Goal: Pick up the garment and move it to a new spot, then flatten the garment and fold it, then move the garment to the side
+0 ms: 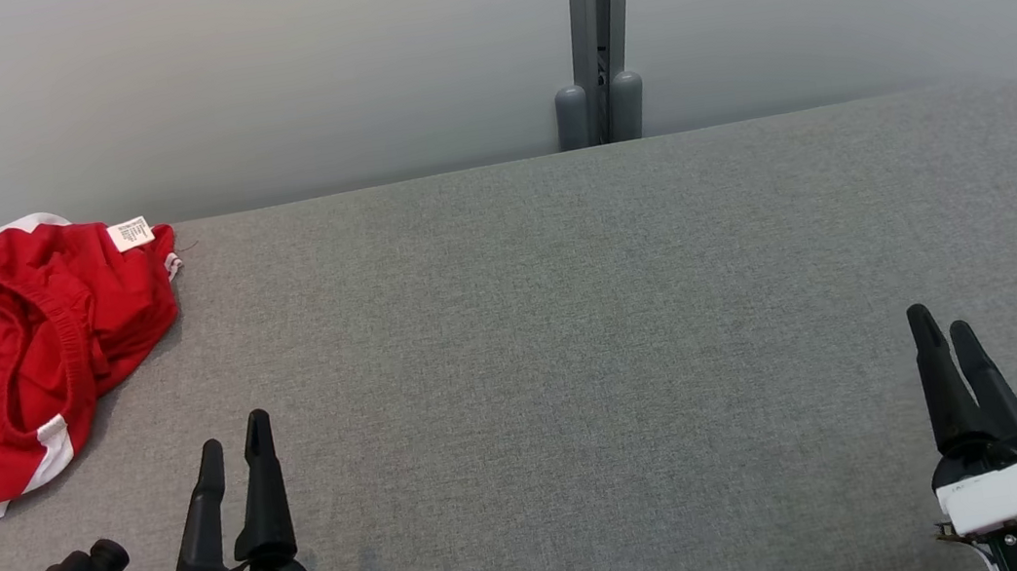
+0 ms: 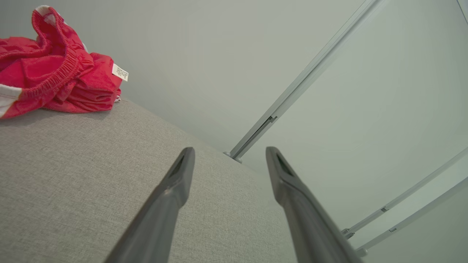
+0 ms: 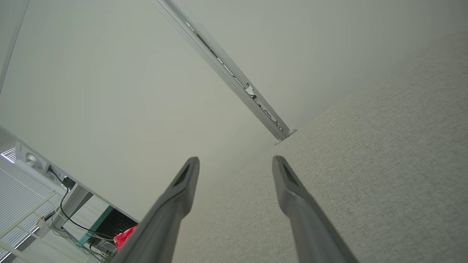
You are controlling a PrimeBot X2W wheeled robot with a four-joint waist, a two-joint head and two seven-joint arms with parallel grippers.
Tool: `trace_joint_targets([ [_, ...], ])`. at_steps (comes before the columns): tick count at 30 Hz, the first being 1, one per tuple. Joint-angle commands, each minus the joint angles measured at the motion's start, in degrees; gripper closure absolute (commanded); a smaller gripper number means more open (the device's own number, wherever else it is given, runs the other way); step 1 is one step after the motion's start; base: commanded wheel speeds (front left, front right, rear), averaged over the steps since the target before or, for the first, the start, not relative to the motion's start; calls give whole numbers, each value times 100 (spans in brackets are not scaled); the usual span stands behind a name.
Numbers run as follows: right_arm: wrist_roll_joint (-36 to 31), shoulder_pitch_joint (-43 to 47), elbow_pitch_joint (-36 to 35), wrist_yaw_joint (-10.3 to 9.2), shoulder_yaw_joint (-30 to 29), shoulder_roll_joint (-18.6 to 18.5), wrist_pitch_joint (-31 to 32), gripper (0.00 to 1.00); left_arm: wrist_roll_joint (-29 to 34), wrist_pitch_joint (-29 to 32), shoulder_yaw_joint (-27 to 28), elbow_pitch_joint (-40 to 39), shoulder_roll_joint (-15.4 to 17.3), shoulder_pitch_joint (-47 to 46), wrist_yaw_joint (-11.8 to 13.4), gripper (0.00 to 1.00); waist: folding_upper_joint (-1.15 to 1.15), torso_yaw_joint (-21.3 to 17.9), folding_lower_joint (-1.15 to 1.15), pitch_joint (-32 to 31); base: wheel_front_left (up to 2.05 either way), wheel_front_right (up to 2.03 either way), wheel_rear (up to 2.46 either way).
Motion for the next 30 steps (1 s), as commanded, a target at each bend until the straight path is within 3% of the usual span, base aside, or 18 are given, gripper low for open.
trace_joint_targets([
  [1, -156, -12, -110, 7, 8, -56, -63, 0, 165, -57, -16, -90, 37, -13, 30, 0, 0, 0, 0, 1, 0, 0, 0],
  [14, -1298, 34, -75, 8, 172, -67, -292, 0, 1295, -280, -136, 55, 47, 94, 127, 0, 0, 2, 0, 6, 0, 0, 0],
  [30, -2246, 74, -147, 10, 217, -81, -521, 0, 2142, -508, -185, 269, 55, 159, 181, 0, 0, 7, 0, -6, 0, 0, 0],
])
